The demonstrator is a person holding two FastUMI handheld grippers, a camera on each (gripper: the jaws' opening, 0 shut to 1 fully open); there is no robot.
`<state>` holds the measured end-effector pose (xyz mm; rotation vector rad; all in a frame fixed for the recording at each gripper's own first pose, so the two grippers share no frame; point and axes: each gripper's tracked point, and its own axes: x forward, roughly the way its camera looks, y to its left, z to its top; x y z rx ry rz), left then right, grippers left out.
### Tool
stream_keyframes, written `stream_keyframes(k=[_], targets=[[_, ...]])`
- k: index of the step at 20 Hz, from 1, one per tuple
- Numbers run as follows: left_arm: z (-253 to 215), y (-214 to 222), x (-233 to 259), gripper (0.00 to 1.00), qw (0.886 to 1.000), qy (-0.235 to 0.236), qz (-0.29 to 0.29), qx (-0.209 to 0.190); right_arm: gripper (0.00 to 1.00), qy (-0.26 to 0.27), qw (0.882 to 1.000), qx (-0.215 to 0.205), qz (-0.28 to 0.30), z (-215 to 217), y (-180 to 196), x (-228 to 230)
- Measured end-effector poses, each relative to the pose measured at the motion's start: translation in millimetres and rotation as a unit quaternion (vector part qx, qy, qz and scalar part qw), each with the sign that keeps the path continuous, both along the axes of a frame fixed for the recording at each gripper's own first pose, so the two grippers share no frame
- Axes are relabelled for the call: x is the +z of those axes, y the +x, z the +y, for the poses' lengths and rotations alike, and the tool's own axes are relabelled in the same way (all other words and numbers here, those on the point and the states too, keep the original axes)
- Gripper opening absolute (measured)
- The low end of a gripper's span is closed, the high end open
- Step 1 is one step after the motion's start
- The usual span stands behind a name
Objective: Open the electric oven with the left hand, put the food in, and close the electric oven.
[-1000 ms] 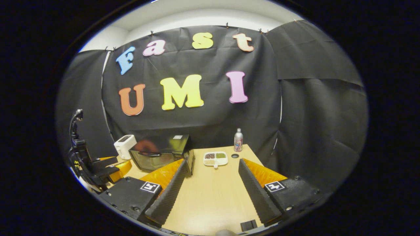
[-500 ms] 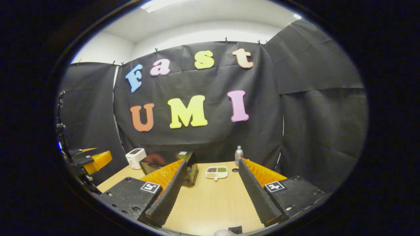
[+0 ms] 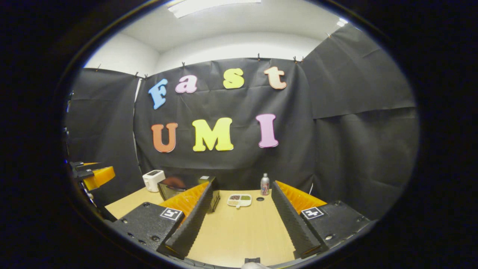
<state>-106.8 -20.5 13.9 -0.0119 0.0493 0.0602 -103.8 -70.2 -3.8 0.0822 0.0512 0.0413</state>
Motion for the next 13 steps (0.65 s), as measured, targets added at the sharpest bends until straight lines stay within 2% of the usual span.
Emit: stream_keyframes(k=[1, 2, 4, 5, 7, 13], targets=[[-1.2, -1.4, 0.9, 1.0, 1.0, 0.001, -0.001, 0.002, 0.96, -0.002, 1.0, 0.0, 0.001, -0.5, -1.1, -0.2], [-3.5, -3.2, 3.3, 0.96, 1.0, 0.001, -0.004, 0.001, 0.96, -0.001, 1.0, 0.001, 0.001, -0.3, -1.5, 0.5], [-4.5, -3.3, 7.2, 1.0, 1.0, 0.002, -0.008, 0.003, 0.96, 0.006, 1.0, 0.004, 0.006, 2.2, -2.3, -0.4], [-5.4, -4.4, 8.6, 0.96, 1.0, 0.002, -0.011, 0.004, 0.96, 0.008, 1.0, 0.005, 0.009, 2.2, -2.7, -1.7], [-8.5, -4.4, 12.5, 1.0, 1.0, 0.001, -0.017, 0.0, 0.96, 0.007, 1.0, 0.004, 0.01, 1.3, -3.1, -0.9], [-12.1, 2.2, 13.2, 1.0, 1.0, 0.002, -0.021, -0.012, 0.96, 0.0, 1.0, 0.005, 0.007, 5.7, -1.4, 5.2]])
